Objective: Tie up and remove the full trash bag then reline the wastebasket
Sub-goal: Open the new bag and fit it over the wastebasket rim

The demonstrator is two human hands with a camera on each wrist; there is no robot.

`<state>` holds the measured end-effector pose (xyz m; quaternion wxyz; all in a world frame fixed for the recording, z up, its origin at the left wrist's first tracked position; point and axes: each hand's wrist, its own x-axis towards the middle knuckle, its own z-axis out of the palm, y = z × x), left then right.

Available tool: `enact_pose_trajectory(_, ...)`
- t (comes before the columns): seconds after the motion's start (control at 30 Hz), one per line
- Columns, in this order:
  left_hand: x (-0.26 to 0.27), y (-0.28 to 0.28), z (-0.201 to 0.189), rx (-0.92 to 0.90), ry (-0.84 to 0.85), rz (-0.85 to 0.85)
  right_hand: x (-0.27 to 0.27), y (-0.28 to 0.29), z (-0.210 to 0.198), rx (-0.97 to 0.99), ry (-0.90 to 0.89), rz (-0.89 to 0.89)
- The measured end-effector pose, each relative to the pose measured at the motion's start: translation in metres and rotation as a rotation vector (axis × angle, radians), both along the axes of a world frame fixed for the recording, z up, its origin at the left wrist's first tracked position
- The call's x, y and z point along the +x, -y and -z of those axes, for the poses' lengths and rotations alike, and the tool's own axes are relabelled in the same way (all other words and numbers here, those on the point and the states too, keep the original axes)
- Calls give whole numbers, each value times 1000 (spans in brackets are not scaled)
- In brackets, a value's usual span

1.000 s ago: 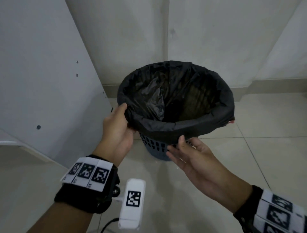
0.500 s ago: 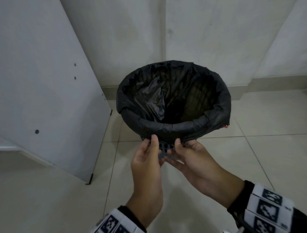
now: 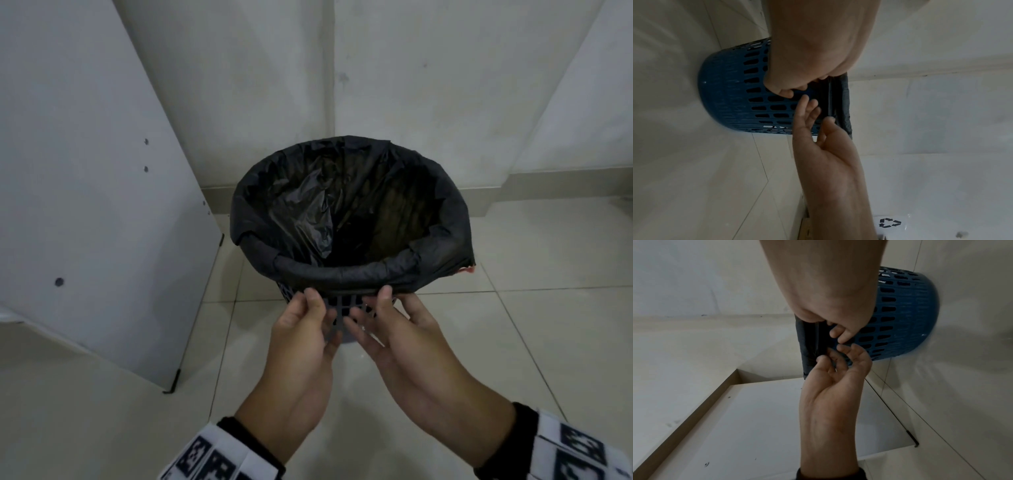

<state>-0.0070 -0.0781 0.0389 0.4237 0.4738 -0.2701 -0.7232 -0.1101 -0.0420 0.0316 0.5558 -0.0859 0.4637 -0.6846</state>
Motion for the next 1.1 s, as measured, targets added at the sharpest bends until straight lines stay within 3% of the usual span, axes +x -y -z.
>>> enact_pose_trajectory(0.4, -2, 1, -8, 155, -38, -73, -8, 12, -9, -5, 119, -70)
enact_pose_trajectory(0.6, 2, -4, -13, 85, -189, -194, -8, 14, -9, -6, 100, -62)
enact_pose_trajectory(0.73, 2, 4, -18, 36, -176, -207, -6, 14, -11, -9, 47, -83)
enact_pose_trajectory(1.1, 0, 10, -23, 36, -269, -193, -9, 14, -27, -28, 102, 175)
